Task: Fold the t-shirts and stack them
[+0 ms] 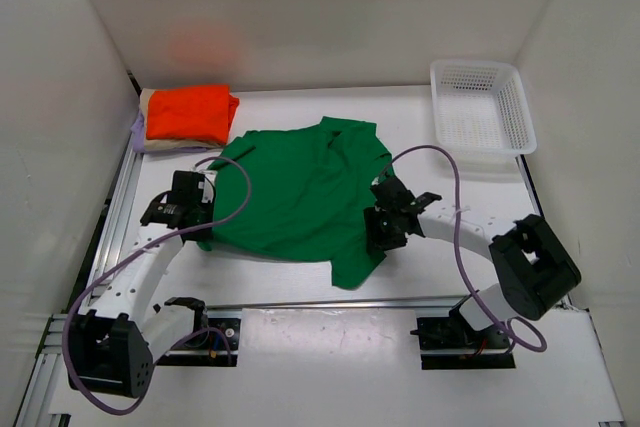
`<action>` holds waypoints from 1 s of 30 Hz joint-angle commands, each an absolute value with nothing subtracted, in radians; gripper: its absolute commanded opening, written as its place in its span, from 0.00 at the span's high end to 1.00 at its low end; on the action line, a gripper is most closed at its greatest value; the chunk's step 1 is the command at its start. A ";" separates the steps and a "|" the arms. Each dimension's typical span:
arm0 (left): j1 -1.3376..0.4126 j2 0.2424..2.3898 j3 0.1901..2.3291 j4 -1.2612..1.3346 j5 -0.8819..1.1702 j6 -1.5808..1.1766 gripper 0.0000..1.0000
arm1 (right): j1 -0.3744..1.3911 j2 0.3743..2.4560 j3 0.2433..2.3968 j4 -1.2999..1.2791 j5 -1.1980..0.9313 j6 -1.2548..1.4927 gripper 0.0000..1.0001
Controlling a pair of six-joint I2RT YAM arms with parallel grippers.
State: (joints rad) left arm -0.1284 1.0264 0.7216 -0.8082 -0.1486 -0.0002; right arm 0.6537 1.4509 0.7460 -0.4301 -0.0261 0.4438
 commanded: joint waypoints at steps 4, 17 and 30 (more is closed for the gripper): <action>-0.089 0.997 0.719 -0.798 -0.144 0.000 0.90 | 0.701 1.529 0.706 -0.374 -0.070 0.413 0.98; -0.049 1.632 1.646 -0.750 -0.181 0.000 0.90 | 0.161 1.921 2.158 -0.692 -0.323 0.518 1.00; -0.106 1.814 2.312 -0.618 -0.183 0.000 0.90 | 0.021 1.632 2.021 -0.258 -0.371 0.718 1.00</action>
State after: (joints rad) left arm -0.1089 1.8751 2.4031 -0.6186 -0.1505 -0.0071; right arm 0.0189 1.6680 2.1109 -0.2600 -0.3546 0.7750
